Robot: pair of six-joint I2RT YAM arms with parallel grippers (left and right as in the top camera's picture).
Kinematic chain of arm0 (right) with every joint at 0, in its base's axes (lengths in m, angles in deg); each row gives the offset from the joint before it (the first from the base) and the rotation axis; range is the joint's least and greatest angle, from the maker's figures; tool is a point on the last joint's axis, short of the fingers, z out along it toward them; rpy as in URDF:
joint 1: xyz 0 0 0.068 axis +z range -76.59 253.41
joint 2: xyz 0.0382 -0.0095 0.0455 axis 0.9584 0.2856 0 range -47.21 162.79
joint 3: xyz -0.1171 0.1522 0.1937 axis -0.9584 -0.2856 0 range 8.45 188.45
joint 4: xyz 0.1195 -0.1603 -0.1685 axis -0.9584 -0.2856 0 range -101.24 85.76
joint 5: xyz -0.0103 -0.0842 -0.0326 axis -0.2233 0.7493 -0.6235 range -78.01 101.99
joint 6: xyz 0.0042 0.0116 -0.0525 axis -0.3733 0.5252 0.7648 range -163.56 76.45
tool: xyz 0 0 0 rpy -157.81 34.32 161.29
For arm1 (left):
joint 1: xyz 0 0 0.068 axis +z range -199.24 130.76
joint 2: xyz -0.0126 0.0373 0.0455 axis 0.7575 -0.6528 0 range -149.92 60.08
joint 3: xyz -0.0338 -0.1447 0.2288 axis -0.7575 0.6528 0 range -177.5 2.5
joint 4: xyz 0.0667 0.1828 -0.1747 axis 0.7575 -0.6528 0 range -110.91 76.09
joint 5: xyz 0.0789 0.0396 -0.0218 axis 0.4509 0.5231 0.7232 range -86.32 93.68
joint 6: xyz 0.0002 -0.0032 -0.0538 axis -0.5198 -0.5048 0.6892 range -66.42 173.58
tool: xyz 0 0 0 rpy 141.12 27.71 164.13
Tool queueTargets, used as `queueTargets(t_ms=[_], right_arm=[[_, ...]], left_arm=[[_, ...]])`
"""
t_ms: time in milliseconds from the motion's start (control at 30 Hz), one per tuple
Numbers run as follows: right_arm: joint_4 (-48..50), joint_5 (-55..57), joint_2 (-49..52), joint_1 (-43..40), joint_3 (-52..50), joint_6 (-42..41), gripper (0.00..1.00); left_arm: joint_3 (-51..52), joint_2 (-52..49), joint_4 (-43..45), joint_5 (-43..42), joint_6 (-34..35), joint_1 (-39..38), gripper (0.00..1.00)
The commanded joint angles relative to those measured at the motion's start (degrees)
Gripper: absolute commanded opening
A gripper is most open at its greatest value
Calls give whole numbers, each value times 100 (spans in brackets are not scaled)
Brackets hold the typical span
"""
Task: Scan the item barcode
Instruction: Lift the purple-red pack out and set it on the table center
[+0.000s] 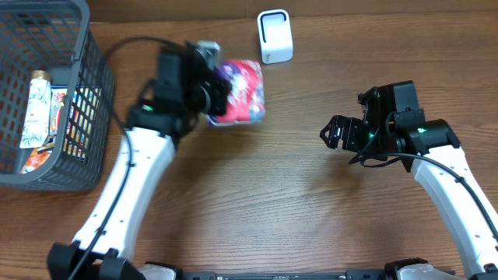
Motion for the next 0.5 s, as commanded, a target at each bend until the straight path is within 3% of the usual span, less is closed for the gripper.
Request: queueTargets(t_ms=[0,167,467], right_arm=[[44,55,-57,22,94,42,100],[61,170,-57,22,94,44,100],[109,179,-57,22,94,44,100]], left_arm=[[651,-149,433,267,243,-225,4],[1344,-592,868,229,638,-463,4],[1460,-1027,955,162,693,-691,4]])
